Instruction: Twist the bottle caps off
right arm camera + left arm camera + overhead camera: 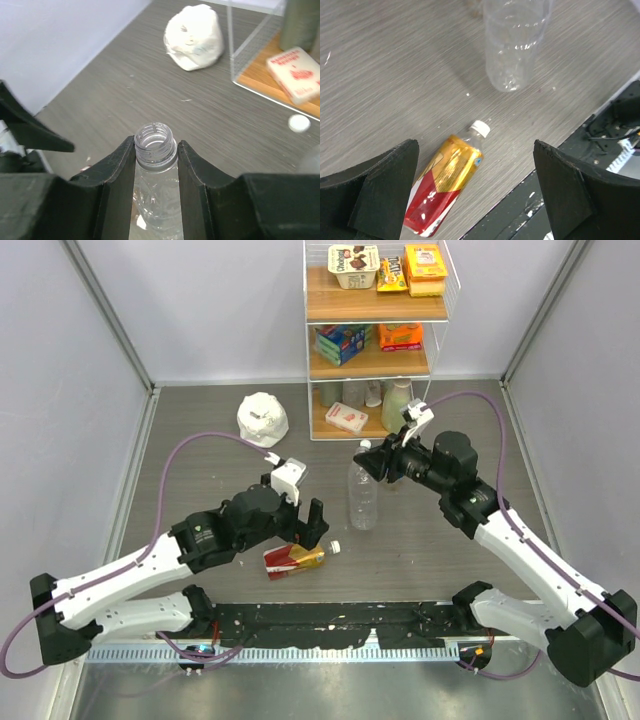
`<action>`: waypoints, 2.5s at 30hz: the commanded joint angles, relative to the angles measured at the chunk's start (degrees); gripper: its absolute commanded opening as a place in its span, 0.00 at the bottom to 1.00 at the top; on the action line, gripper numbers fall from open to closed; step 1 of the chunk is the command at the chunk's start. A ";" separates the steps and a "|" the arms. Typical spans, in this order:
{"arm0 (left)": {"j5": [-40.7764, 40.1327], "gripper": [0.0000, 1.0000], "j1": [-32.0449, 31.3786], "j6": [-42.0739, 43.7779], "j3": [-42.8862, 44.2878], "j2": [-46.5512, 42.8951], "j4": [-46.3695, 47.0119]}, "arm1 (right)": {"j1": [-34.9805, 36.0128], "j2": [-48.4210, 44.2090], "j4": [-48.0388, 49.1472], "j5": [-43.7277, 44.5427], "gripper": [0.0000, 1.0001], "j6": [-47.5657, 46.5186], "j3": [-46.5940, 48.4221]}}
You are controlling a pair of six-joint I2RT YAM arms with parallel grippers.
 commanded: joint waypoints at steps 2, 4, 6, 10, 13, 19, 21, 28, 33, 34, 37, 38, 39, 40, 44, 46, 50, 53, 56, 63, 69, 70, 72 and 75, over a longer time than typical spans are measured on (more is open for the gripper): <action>-5.04 1.00 -0.07 -1.64 1.54 1.90 -7.01 | 0.38 -1.59 14.01 11.80 0.01 0.55 -5.40; -5.04 1.00 -0.07 -1.90 1.63 3.65 -9.21 | 0.65 -0.45 16.12 12.42 0.02 0.29 -6.29; -4.52 1.00 -0.07 -1.99 1.72 5.58 -11.23 | 1.00 0.95 17.45 14.69 0.01 0.46 -6.46; -4.52 1.00 -0.16 -2.43 1.81 8.84 -14.31 | 2.31 2.45 22.80 20.33 0.01 0.55 -9.00; -4.60 1.00 -0.07 -2.26 1.37 9.46 -15.19 | 3.19 3.41 26.41 25.68 0.02 -0.32 -10.50; -3.38 1.00 -0.07 0.55 1.27 10.25 -18.18 | 5.48 5.26 39.06 31.65 0.02 -5.23 -17.09; -0.66 1.00 -0.16 2.22 1.54 11.04 -18.53 | 6.80 6.23 43.11 33.77 0.02 -7.95 -18.68; 5.76 1.00 -0.07 5.39 1.45 14.56 -18.80 | 8.65 10.36 47.60 36.15 0.02 -11.75 -20.87; 9.45 1.00 -0.16 6.44 1.19 15.52 -18.45 | 8.82 10.54 48.57 36.24 0.03 -11.49 -22.55; 10.15 1.00 -0.25 6.71 1.19 15.79 -18.45 | 8.74 10.02 48.39 36.15 0.04 -11.23 -22.90; 10.69 1.00 -0.16 6.97 1.54 17.28 -18.97 | 8.73 8.79 47.61 35.89 0.13 -10.78 -23.34; 9.99 0.99 -0.07 6.80 1.80 17.89 -19.32 | 8.73 8.69 47.43 35.72 0.15 -10.52 -23.51; 9.03 1.00 -0.24 6.45 2.15 18.77 -19.93 | 8.73 8.34 47.34 35.63 0.18 -10.43 -23.60; 8.58 1.00 -0.25 6.45 2.42 19.65 -20.55 | 8.73 8.25 47.25 35.45 0.18 -10.17 -23.69; 6.82 1.00 -0.25 6.18 3.38 22.55 -22.05 | 8.73 7.73 46.64 34.66 0.25 -9.73 -23.78; 5.86 1.00 -0.25 6.10 3.56 23.60 -22.58 | 8.73 7.29 46.02 34.14 0.32 -9.29 -23.60; 6.90 1.00 -0.25 6.36 4.26 26.15 -23.46 | 8.73 5.18 42.43 32.99 0.51 -8.94 -22.11; 6.56 1.00 -0.16 6.62 4.88 28.35 -24.24 | 8.73 3.86 40.75 32.90 0.63 -8.85 -20.88; 6.29 1.00 -0.16 6.88 5.58 30.55 -25.04 | 8.73 2.46 39.08 32.64 0.66 -8.85 -20.09; 5.59 0.95 -0.25 6.80 6.55 33.89 -25.92 | 8.73 0.35 36.79 31.41 0.70 -7.45 -18.77; 4.63 0.91 -0.25 6.89 7.69 36.35 -25.22 | 8.73 -0.88 34.69 30.70 0.73 -7.00 -17.37; 4.36 0.90 -0.16 6.89 7.69 36.62 -24.78 | 8.73 -1.06 34.33 30.70 0.73 -7.00 -17.10; 3.92 0.90 -0.16 6.80 7.60 37.49 -24.25 | 8.73 -1.50 33.54 30.79 0.75 -6.92 -16.75; 3.31 0.89 -0.16 6.45 8.21 39.07 -24.25 | 8.73 -2.38 32.05 30.62 0.78 -6.74 -16.22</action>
